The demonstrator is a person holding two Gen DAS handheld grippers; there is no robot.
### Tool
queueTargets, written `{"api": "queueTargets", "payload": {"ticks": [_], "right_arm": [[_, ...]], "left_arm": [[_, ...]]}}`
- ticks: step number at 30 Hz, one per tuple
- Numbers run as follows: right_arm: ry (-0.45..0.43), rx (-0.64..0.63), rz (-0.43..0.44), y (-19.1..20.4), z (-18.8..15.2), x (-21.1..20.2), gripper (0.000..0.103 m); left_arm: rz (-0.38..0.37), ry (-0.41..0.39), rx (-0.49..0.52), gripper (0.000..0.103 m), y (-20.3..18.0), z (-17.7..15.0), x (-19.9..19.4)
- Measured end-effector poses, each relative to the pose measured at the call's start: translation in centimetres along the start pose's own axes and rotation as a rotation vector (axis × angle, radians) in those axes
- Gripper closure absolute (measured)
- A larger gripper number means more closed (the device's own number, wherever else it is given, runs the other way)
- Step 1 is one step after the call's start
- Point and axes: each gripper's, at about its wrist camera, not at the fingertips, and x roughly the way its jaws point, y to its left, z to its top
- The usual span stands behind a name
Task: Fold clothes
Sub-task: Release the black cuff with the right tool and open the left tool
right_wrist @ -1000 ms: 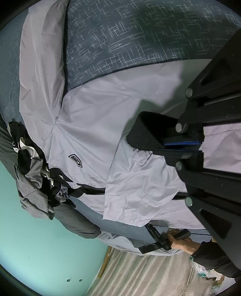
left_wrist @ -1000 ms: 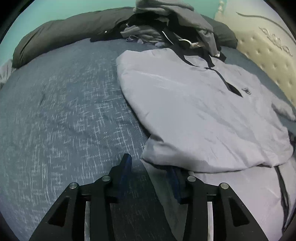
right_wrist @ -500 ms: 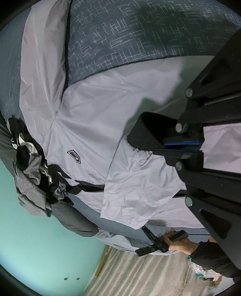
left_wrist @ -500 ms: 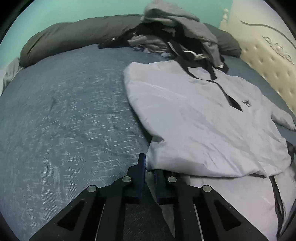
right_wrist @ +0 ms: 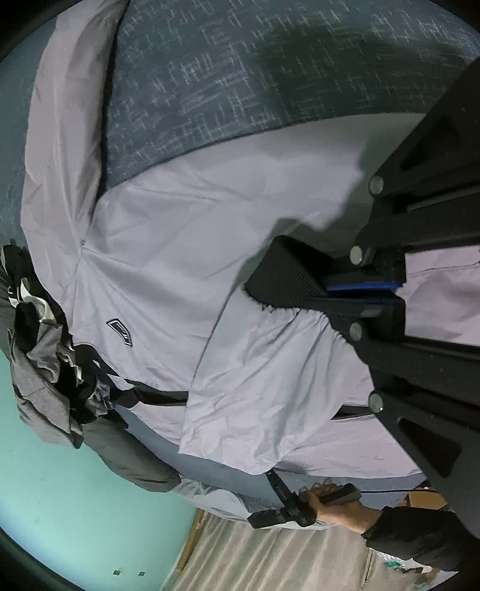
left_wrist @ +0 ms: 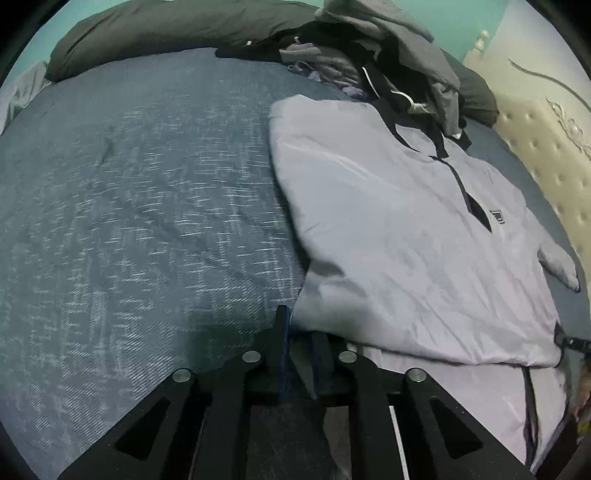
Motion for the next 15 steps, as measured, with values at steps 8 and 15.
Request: {"api": "queueTargets", "payload": {"ticks": [8,15], "right_arm": [[-0.004,0.026,0.011,-0.7,-0.7,0.0,0.100],[-0.014,0.015,0.006,-0.3,-1.1,-0.1,0.100]], "left_arm": [[0.024,-0.086,-0.080,0.088,0.7,1.0,-5.5],[0.019,-0.035,0.039,0.088,-4.0,3.3,-1.8]]}}
